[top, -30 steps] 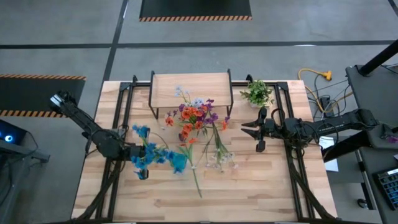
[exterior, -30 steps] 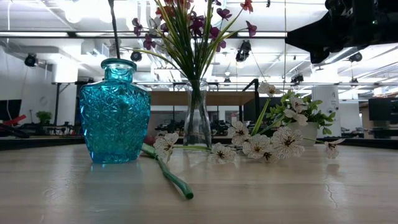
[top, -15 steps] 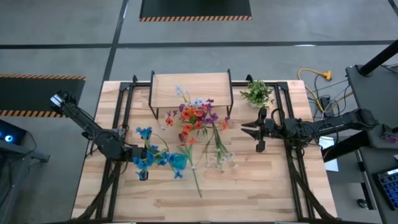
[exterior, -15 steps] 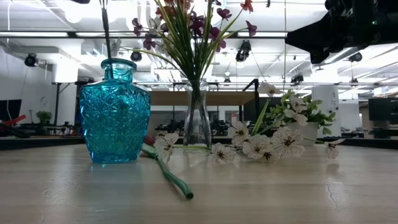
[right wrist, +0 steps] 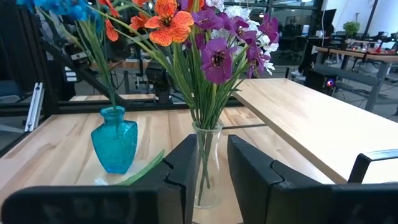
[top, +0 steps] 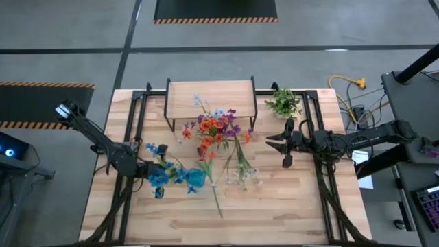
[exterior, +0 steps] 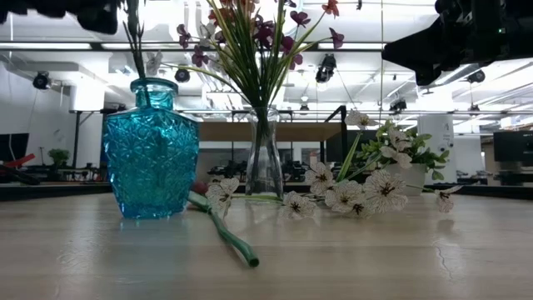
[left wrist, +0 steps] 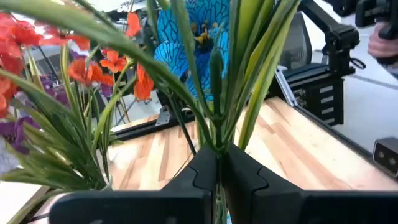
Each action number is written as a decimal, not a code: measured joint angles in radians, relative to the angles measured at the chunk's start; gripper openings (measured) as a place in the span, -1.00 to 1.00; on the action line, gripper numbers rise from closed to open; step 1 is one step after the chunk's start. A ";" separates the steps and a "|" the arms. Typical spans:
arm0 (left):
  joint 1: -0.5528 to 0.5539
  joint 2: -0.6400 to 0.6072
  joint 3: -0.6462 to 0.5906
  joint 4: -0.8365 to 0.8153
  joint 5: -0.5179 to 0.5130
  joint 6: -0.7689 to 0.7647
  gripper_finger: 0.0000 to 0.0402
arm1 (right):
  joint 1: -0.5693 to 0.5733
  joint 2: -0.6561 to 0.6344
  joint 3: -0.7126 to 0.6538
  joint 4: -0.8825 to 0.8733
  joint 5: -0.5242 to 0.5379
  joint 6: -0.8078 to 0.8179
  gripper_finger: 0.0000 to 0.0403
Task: Pick and place flowers into a vace then onto a shelf
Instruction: Put the blue flowers into the blue vase
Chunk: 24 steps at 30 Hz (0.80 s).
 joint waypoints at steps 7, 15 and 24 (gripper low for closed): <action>0.037 0.000 -0.069 0.098 0.006 0.013 -1.00 | 0.000 0.000 0.000 0.000 0.000 0.000 -0.64; 0.091 0.002 -0.064 0.096 0.062 0.013 -1.00 | 0.000 -0.001 0.000 0.000 0.000 0.000 -0.60; 0.105 0.003 -0.065 0.090 0.108 0.013 -1.00 | 0.000 -0.001 0.000 -0.009 0.000 0.000 -0.63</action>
